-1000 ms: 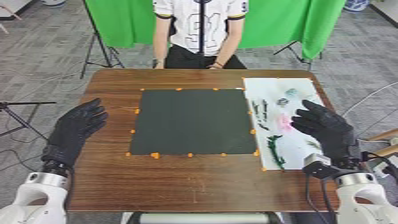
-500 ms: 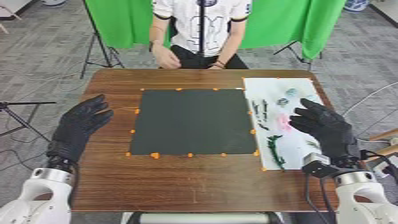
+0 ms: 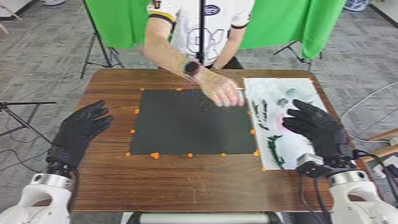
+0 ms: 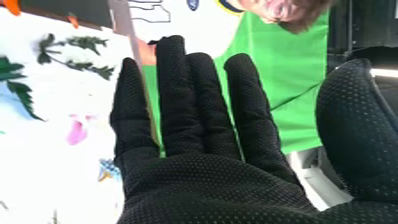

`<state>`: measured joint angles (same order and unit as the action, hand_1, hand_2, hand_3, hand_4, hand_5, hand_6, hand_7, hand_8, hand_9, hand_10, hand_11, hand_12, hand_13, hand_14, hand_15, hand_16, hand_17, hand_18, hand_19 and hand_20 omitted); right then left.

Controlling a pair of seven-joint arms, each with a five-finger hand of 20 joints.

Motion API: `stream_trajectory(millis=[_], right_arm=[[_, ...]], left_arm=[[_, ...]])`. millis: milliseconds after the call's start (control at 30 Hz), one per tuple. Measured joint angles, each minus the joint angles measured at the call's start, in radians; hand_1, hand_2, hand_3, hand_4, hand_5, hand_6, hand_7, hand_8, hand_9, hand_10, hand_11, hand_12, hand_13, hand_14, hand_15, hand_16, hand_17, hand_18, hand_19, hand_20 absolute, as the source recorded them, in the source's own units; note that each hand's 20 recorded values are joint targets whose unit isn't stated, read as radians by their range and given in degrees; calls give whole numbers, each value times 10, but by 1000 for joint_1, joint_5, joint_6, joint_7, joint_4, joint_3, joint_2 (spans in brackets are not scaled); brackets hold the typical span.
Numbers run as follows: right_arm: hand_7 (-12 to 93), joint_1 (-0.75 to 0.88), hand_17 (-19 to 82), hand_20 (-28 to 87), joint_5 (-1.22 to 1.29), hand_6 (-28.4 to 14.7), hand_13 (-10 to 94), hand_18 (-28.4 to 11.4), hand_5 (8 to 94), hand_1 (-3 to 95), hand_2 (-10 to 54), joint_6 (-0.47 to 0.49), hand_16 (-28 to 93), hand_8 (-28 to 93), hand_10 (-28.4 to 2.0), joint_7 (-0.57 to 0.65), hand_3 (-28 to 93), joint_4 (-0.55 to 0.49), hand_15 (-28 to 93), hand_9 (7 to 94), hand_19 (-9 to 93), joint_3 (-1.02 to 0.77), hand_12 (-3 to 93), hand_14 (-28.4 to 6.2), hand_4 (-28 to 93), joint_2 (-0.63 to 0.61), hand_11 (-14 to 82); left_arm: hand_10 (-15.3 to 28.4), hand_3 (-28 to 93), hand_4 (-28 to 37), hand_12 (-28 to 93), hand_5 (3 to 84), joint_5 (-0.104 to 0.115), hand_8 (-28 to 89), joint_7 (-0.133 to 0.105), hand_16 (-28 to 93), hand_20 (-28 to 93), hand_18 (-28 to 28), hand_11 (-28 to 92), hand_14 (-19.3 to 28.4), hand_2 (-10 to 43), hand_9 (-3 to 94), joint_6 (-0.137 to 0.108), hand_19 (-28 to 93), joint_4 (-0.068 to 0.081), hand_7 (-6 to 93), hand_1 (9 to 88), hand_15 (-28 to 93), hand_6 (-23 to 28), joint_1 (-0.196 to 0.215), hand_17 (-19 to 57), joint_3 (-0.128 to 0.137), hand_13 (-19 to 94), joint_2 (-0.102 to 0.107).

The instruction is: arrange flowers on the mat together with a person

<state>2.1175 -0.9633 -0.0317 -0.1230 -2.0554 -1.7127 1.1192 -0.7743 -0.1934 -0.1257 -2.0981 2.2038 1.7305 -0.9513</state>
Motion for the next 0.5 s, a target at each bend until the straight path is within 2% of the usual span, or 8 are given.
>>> stream_trajectory(millis=[500], right_arm=[[184, -9, 139, 227, 1, -40, 430, -211, 454, 174, 37, -1, 210, -105, -145, 6, 896, 2, 326, 468, 448, 1, 217, -126, -244, 7, 143]], left_arm=[[111, 702, -233, 168, 373, 1, -99, 0, -16, 106, 200, 269, 137, -40, 333, -2, 495, -3, 211, 325, 379, 37, 15, -37, 5, 294, -11]])
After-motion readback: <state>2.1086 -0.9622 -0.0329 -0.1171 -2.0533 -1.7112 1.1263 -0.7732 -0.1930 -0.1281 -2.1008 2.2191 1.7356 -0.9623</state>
